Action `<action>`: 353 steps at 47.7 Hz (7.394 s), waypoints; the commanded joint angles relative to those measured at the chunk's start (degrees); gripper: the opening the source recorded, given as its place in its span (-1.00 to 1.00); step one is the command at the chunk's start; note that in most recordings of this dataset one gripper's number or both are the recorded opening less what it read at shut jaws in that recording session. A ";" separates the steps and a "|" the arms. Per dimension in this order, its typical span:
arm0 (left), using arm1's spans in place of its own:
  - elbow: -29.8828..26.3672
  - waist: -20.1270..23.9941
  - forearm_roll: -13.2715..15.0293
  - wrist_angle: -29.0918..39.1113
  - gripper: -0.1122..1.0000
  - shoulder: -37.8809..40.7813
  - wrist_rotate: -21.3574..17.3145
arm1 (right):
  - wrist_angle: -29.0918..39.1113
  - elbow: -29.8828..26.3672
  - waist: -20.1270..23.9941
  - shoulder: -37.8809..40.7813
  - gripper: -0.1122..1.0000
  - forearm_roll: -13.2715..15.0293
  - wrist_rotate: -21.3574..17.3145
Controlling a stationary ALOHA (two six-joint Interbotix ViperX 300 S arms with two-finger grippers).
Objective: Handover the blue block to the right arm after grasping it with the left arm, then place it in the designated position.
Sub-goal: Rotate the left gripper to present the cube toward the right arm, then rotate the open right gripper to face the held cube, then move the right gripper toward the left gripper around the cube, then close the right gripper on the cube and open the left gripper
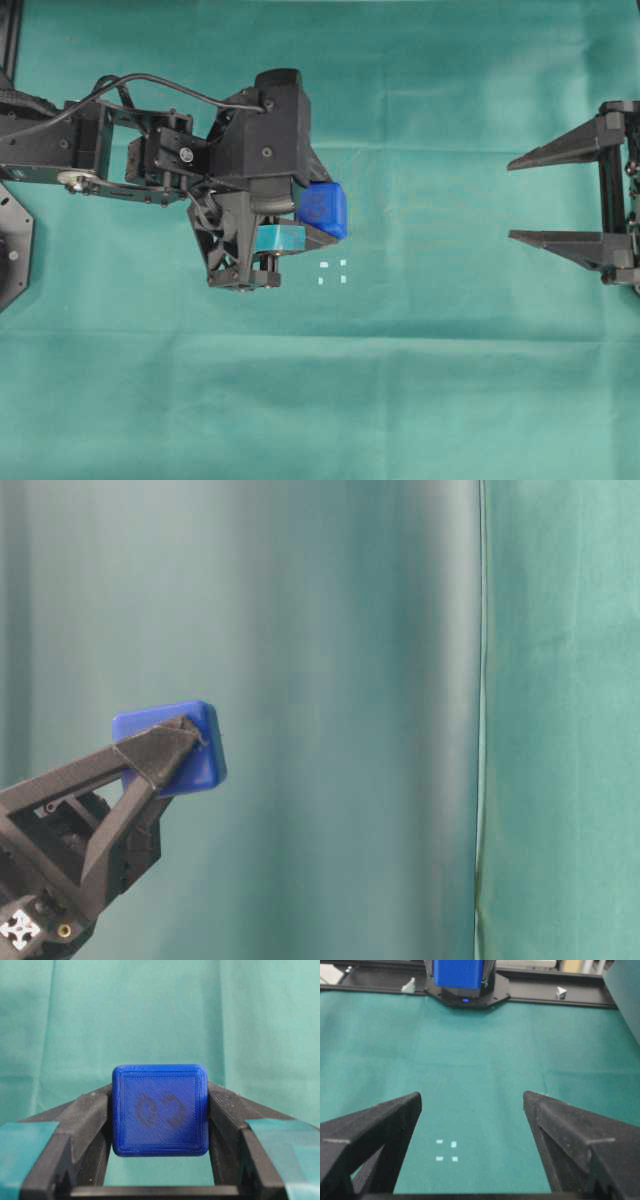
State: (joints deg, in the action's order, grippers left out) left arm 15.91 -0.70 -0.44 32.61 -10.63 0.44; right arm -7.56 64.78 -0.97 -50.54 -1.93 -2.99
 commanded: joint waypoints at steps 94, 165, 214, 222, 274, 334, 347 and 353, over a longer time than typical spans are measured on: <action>23.82 -0.18 0.35 -43.33 0.04 -13.62 0.09 | -1.05 -3.16 -0.09 0.09 0.88 3.08 0.53; 23.91 -0.18 0.44 -42.80 0.04 -13.71 0.35 | 4.83 -11.25 -0.09 2.37 0.83 53.88 19.16; 23.91 -0.18 0.35 -42.80 0.04 -13.71 0.35 | 4.75 -11.25 -0.09 2.37 0.82 53.88 19.16; 23.91 -0.18 0.35 -42.80 0.04 -13.71 0.35 | 4.66 -11.25 -0.09 2.37 0.82 53.88 19.25; 23.82 -0.18 0.44 -42.19 0.04 -13.80 0.35 | 1.76 -29.88 -0.18 26.10 0.81 54.32 19.60; 23.73 -0.18 0.35 -41.22 0.04 -13.89 0.35 | 3.34 -44.91 0.35 41.75 0.36 54.67 23.03; 23.47 -0.18 0.44 -40.25 0.04 -14.06 0.35 | 3.60 -44.47 0.35 41.31 0.13 54.67 22.32; 23.29 -0.18 0.44 -40.08 0.04 -14.06 0.35 | 3.60 -44.38 0.35 41.31 0.13 54.58 22.24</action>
State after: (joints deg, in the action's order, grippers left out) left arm 40.43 -0.79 0.00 -7.47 -24.08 0.88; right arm -3.78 21.09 -0.62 -7.12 52.73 19.69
